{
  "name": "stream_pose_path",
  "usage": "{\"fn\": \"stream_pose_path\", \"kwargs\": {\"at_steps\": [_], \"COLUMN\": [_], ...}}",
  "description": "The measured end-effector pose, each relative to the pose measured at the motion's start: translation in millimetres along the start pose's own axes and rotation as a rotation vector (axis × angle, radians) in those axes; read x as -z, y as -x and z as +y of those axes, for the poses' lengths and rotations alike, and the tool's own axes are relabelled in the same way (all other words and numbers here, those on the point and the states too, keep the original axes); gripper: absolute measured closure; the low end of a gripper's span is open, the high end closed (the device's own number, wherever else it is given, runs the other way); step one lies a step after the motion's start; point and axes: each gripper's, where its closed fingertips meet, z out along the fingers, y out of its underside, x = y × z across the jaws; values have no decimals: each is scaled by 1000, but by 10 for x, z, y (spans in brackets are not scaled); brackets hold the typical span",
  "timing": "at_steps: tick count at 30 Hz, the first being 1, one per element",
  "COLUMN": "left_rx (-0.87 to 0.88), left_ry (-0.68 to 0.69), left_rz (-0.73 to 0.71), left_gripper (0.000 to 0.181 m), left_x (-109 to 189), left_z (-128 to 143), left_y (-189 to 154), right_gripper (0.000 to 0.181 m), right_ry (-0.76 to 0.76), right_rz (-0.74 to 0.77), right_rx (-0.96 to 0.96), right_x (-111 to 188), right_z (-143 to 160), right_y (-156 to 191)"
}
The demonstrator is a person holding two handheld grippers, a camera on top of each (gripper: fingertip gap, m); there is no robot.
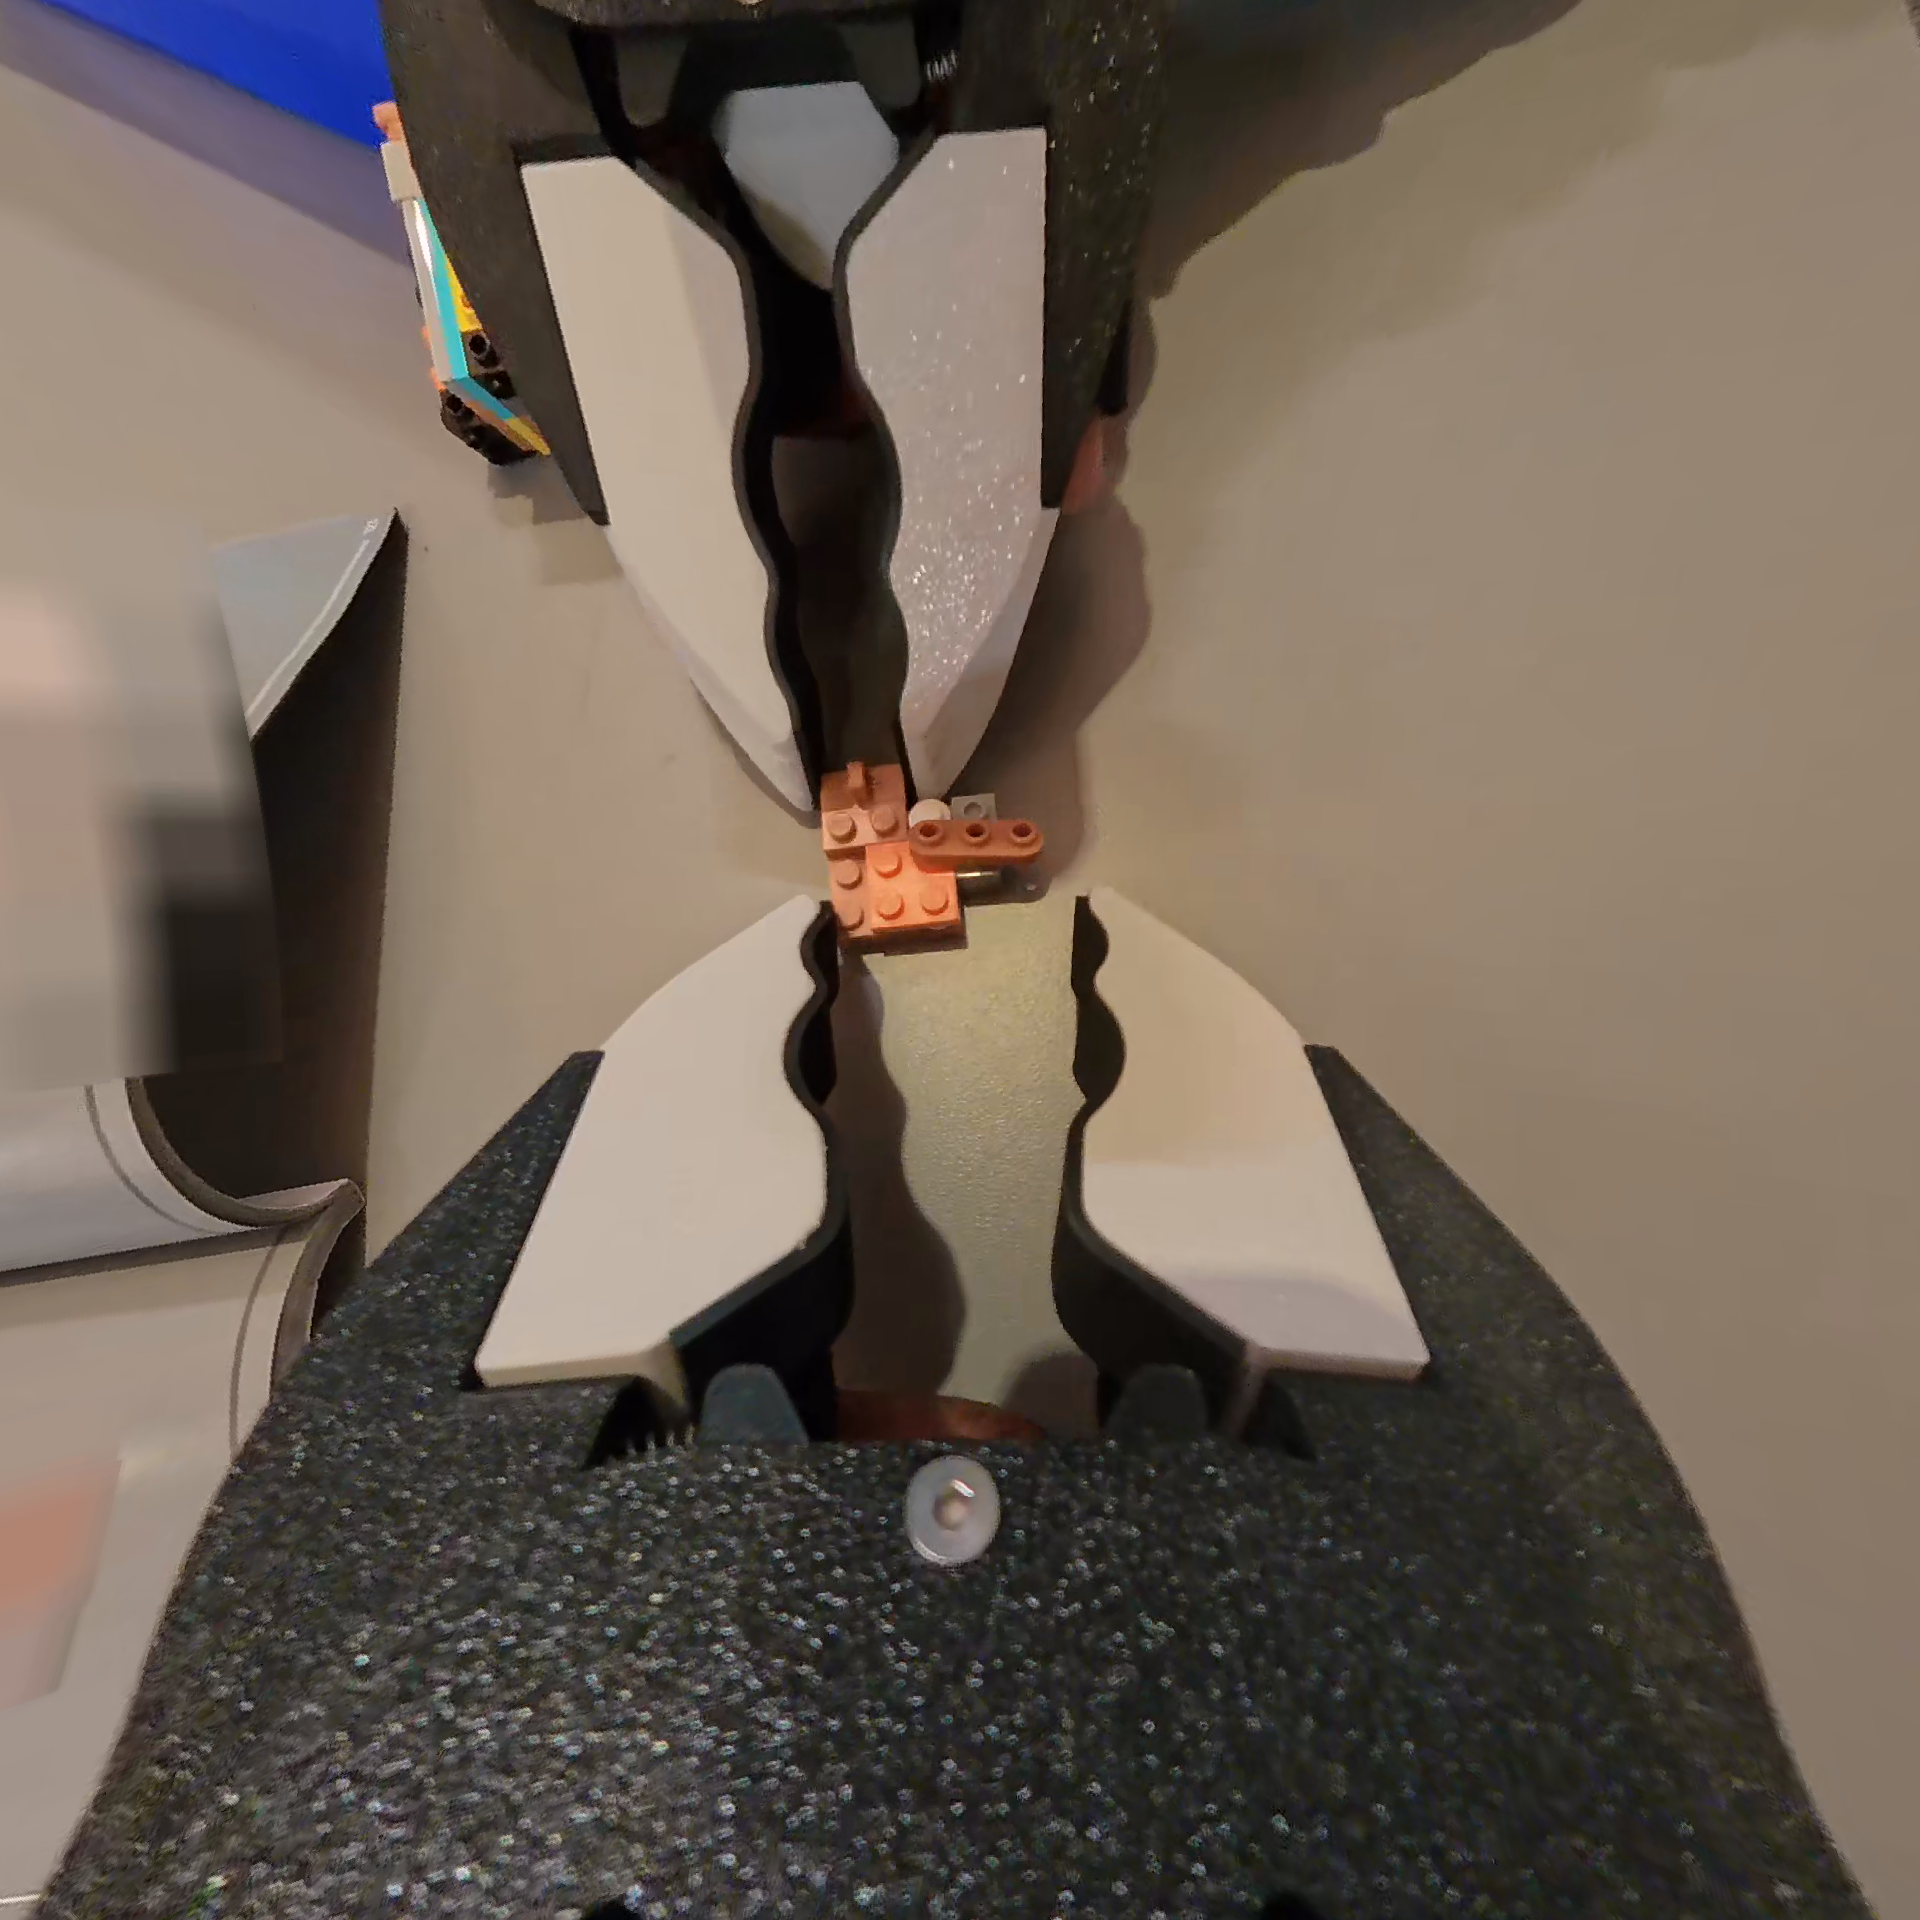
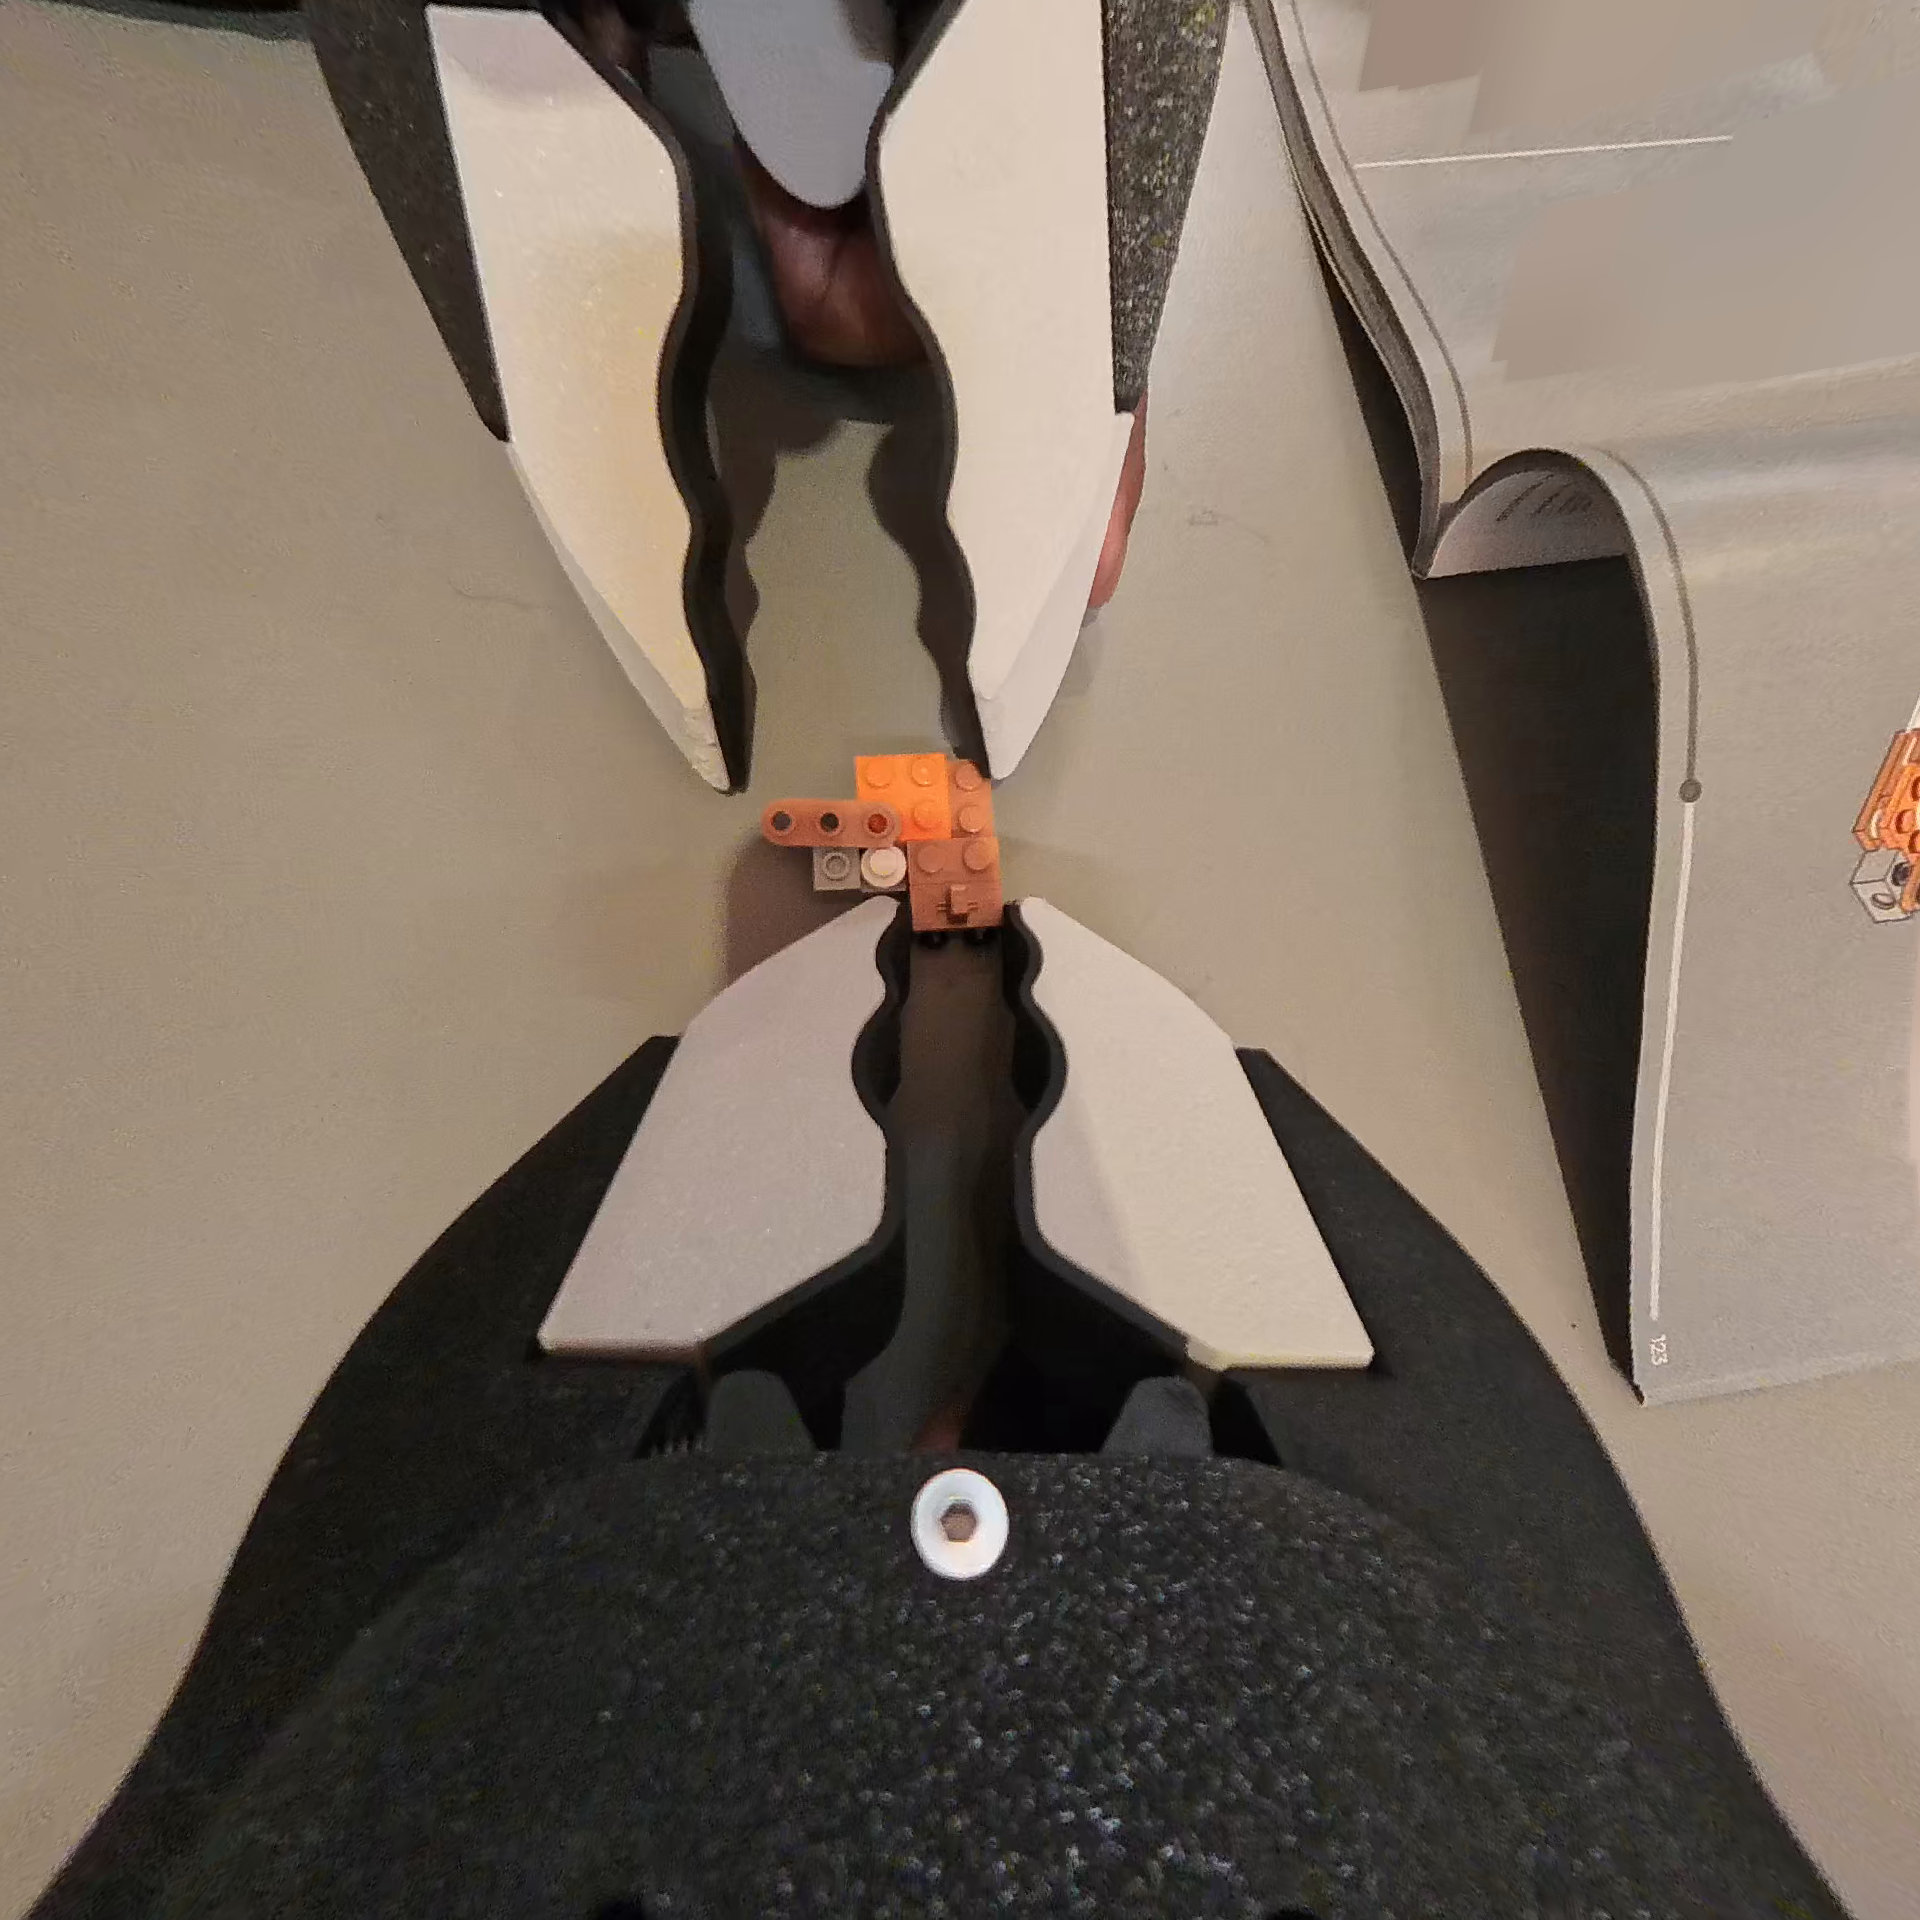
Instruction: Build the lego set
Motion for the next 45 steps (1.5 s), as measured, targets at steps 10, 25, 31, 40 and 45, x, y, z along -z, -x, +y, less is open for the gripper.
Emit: {"fn": "stream_pose_path", "kwargs": {"at_steps": [10,25,31,40,45], "left_rx": [8,30,19,70,96], "left_ry": [-29,-240,-299,-417,-444], "left_rz": [-54,-86,-69,-61,-81], "left_gripper": [135,137,143,144,144], "left_x": [-2,62,99,186,206], "left_z": [-44,-379,-458,-609,-647], "left_y": [78,109,67,76,105], "right_gripper": [165,165,165,158,155], "right_ry": [-129,-190,-205,-241,-299], "right_rz": [-32,-15,-12,74,185], "right_rx": [-65,-71,-69,6,88], "right_x": [146,349,407,583,776], "right_z": [-109,-311,-359,-471,-545], "right_y": [-11,62,85,106,147]}}
